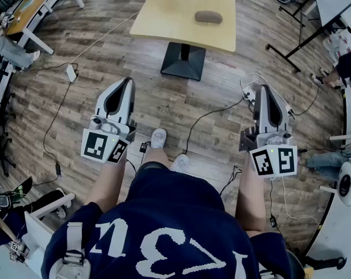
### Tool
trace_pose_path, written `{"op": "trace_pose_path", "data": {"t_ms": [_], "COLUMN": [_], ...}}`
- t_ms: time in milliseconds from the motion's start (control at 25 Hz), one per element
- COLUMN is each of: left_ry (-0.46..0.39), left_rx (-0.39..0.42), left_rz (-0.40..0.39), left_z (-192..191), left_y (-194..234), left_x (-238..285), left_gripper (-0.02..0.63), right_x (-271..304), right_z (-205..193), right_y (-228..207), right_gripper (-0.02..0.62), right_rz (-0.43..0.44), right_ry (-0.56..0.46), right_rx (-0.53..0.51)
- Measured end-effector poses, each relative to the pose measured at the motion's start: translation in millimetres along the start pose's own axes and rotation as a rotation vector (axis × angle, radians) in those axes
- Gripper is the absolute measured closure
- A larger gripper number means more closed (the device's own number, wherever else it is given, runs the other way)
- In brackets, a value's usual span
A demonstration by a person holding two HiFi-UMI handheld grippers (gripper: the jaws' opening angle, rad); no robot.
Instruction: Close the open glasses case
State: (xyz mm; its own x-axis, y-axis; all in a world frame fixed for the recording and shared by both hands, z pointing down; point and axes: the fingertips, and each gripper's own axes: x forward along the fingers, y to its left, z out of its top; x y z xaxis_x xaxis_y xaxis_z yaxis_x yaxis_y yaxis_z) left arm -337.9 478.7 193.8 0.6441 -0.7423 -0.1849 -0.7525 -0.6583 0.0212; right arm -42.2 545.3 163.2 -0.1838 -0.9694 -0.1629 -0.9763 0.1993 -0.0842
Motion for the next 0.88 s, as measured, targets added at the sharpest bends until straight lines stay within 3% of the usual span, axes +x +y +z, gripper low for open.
{"op": "trace_pose_path", "data": {"t_ms": [520,720,880], "left_ry": [-0.015,-0.006,0.01], "left_rx": [0.006,0.01,0.013], "left_rz": [-0.003,0.005,0.01], "left_z": [10,10,3], "left_y": [-14,-15,-10], "left_x": [1,6,17], "left_gripper": [0.593,0.594,0.594], "right_x": [-10,-10,3], "right_z": [6,13,6], "right_y": [0,-13,-23], "right_gripper": [0.568,0.568,0.568], "right_rz": [0.004,-0.036,-0.033], "right_ry": [-0.019,-0.063,-0.068], "right_rx": [0.007,0.001,0.042]}}
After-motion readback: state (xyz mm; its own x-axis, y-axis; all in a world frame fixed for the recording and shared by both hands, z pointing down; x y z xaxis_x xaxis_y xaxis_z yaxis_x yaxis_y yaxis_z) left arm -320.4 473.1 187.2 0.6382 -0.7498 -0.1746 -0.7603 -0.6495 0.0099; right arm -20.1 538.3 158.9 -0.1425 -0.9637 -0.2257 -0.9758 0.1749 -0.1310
